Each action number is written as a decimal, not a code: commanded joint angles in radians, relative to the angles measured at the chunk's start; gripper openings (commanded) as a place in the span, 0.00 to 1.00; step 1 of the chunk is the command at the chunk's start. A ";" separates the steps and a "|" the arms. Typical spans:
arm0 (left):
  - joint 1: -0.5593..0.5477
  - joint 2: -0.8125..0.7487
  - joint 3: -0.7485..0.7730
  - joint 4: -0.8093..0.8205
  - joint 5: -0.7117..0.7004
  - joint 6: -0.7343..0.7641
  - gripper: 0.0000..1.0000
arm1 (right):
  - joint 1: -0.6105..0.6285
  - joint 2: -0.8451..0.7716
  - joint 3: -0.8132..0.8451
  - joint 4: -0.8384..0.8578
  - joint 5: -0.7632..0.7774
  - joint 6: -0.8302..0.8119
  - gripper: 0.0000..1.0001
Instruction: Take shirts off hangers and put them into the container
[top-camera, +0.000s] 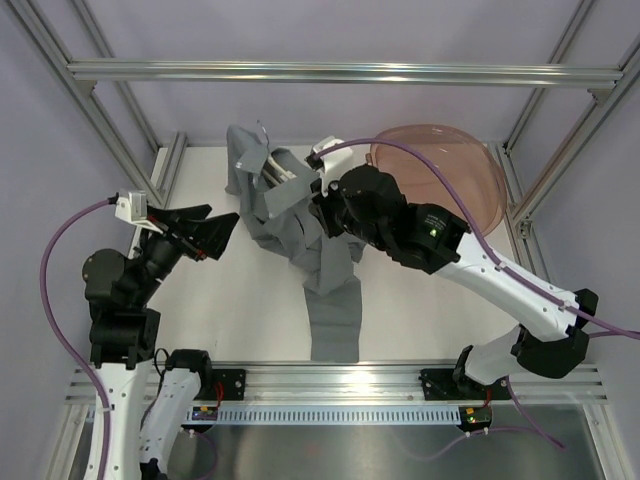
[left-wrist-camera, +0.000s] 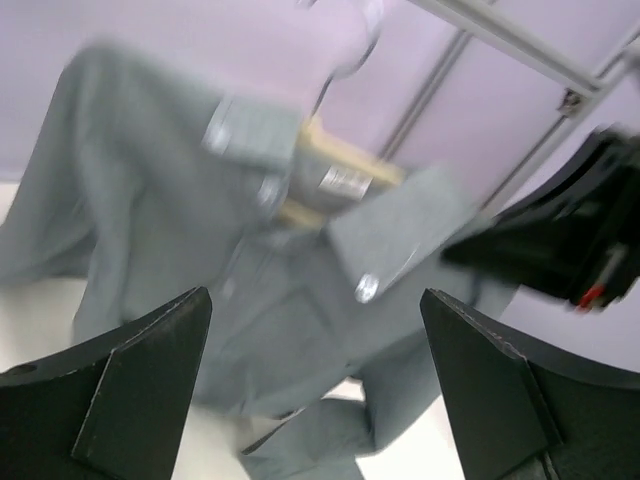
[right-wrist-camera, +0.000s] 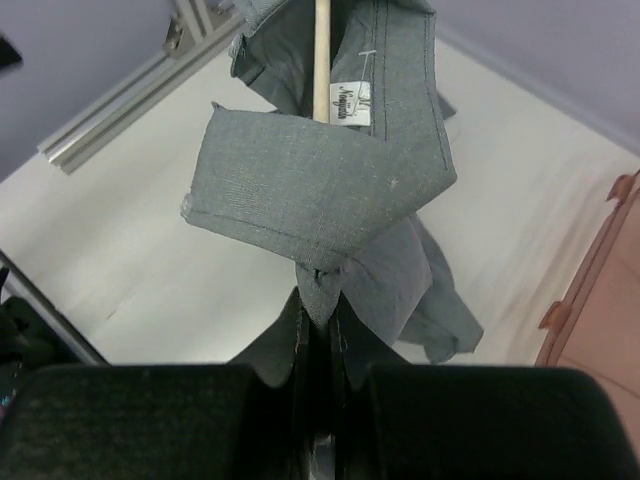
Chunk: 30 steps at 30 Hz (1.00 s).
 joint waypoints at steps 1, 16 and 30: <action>0.002 0.063 0.066 0.141 0.162 -0.044 0.89 | 0.021 -0.062 -0.078 0.101 -0.062 0.046 0.00; -0.099 0.140 0.092 0.075 0.066 0.149 0.80 | 0.117 -0.132 -0.140 0.090 -0.218 0.212 0.00; -0.119 0.157 0.140 -0.022 0.020 0.241 0.53 | 0.143 -0.158 -0.140 0.087 -0.283 0.241 0.00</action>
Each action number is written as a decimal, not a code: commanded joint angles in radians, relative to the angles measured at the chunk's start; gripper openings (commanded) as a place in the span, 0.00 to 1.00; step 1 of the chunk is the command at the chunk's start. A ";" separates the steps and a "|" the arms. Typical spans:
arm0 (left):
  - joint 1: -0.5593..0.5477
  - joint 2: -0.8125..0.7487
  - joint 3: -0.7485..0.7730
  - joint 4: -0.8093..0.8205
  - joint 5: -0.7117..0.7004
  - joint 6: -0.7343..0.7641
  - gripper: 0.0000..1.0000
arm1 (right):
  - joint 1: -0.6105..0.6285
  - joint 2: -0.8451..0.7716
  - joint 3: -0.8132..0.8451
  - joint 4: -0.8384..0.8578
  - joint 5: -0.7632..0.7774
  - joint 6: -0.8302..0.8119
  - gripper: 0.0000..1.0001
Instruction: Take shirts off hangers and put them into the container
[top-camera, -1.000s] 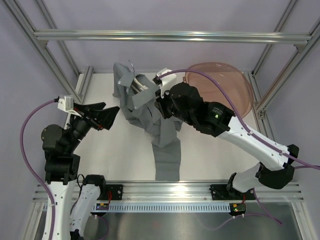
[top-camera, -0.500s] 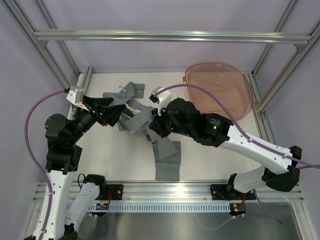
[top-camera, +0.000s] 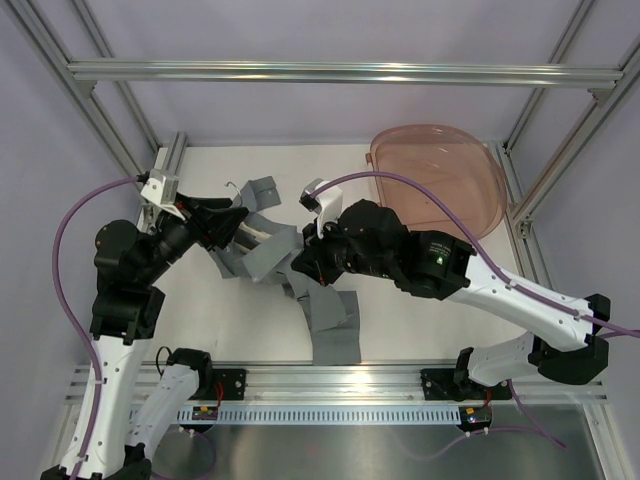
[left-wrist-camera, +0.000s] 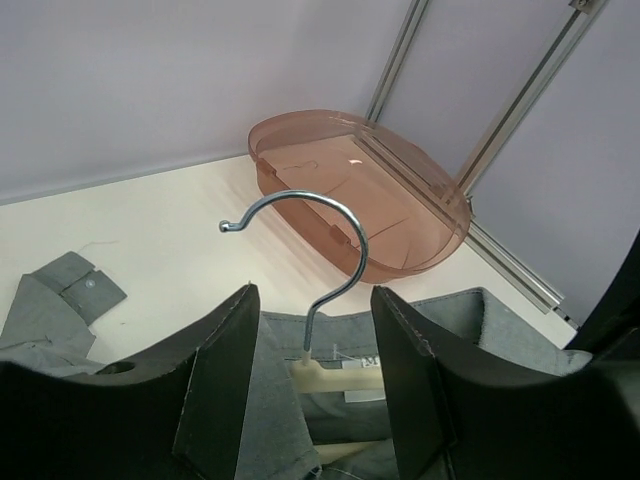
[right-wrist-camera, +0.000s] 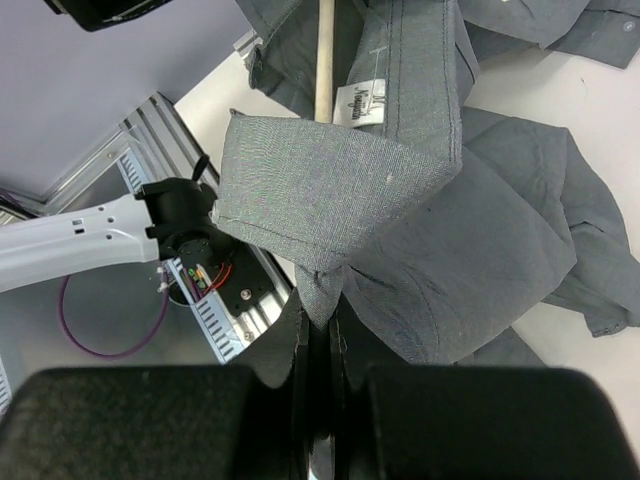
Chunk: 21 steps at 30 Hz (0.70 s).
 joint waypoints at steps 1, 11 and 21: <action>-0.004 -0.001 0.045 -0.009 -0.023 0.033 0.52 | 0.014 -0.053 0.040 0.073 -0.029 0.017 0.00; -0.004 0.013 0.030 -0.012 -0.018 0.033 0.31 | 0.033 -0.075 0.038 0.067 -0.026 0.020 0.00; -0.024 0.023 0.032 -0.004 0.000 0.016 0.00 | 0.039 -0.070 0.040 0.058 -0.022 0.014 0.00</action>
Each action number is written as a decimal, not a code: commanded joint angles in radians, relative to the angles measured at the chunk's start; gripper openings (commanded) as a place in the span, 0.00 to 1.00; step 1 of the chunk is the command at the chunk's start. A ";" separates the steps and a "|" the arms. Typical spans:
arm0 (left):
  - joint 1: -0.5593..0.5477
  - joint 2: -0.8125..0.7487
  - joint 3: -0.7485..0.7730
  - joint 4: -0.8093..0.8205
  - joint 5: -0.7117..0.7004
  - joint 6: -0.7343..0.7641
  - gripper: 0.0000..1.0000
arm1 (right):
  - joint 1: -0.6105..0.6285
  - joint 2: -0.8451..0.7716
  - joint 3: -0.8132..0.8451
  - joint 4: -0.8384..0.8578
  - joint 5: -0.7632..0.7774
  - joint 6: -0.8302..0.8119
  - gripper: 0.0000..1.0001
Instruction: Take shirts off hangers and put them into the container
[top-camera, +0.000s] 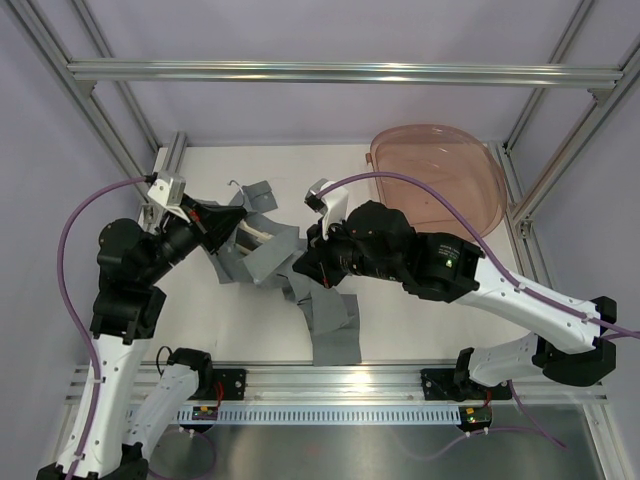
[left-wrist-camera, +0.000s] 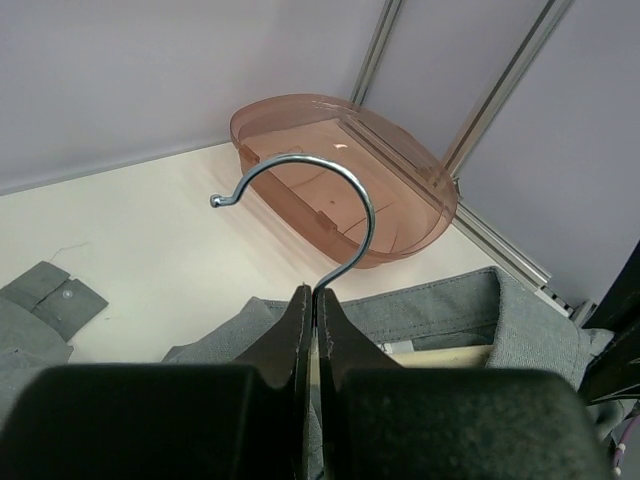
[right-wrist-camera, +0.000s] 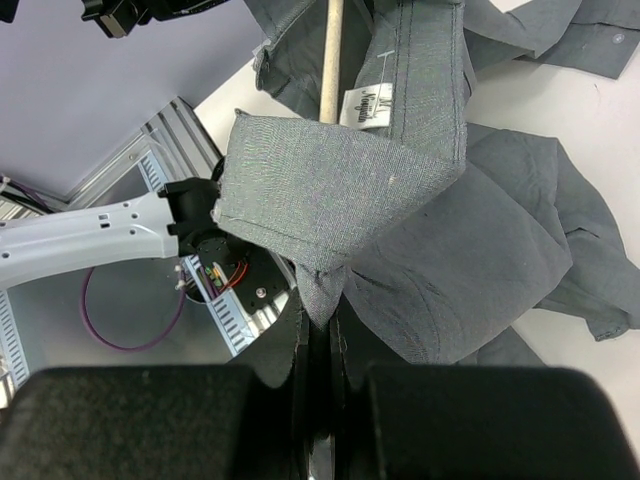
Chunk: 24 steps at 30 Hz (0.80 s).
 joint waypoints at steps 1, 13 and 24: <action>-0.003 0.017 0.024 0.026 -0.018 -0.003 0.00 | 0.023 -0.038 0.040 0.062 -0.012 -0.002 0.00; -0.015 0.031 0.105 -0.053 -0.124 0.000 0.00 | 0.032 -0.118 0.020 -0.036 0.086 -0.029 0.68; -0.017 0.040 0.125 -0.030 -0.082 -0.029 0.00 | 0.035 -0.249 -0.143 -0.013 0.117 -0.100 0.70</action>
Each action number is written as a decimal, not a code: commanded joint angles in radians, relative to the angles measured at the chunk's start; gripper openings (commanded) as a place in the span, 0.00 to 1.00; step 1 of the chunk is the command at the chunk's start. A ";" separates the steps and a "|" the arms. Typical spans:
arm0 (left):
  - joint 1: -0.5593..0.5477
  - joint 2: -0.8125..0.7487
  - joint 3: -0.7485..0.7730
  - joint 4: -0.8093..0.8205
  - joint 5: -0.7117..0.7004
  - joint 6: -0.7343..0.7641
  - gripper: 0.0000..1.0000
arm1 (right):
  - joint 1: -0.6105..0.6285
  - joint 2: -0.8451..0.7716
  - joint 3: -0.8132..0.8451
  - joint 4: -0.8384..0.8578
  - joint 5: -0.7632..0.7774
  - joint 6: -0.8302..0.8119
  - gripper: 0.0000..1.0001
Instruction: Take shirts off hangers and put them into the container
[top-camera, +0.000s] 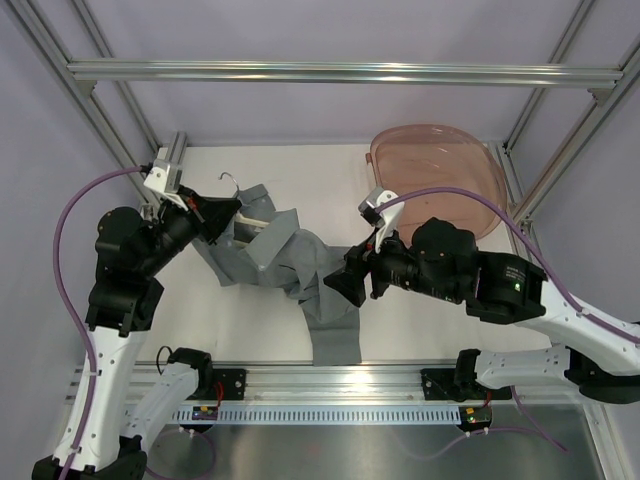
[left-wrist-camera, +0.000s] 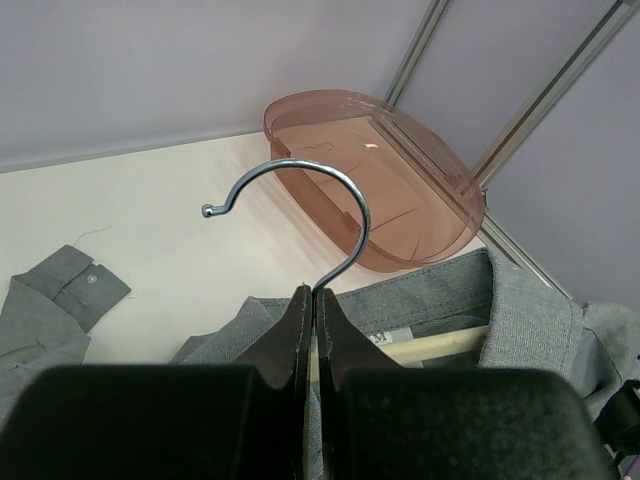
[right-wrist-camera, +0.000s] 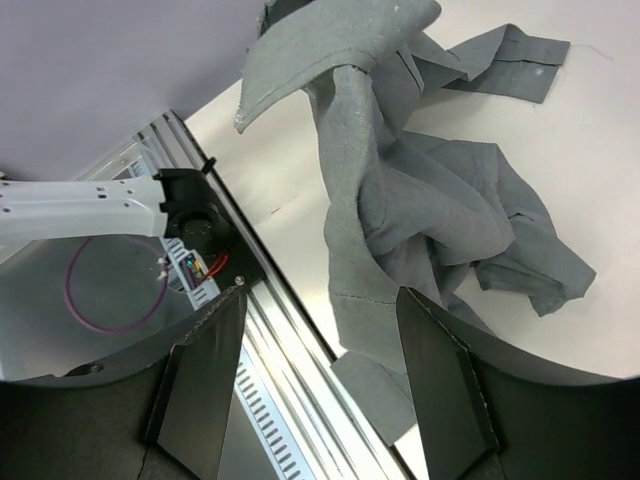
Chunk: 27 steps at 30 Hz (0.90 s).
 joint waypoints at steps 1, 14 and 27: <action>-0.004 -0.017 0.039 0.055 0.014 -0.024 0.00 | 0.010 0.010 -0.013 0.022 0.054 -0.052 0.70; -0.003 -0.048 0.036 0.027 0.023 -0.025 0.00 | 0.008 0.080 0.024 0.048 0.092 -0.115 0.67; -0.004 -0.039 0.005 0.038 -0.052 0.010 0.00 | 0.017 -0.024 0.002 -0.062 0.379 0.033 0.00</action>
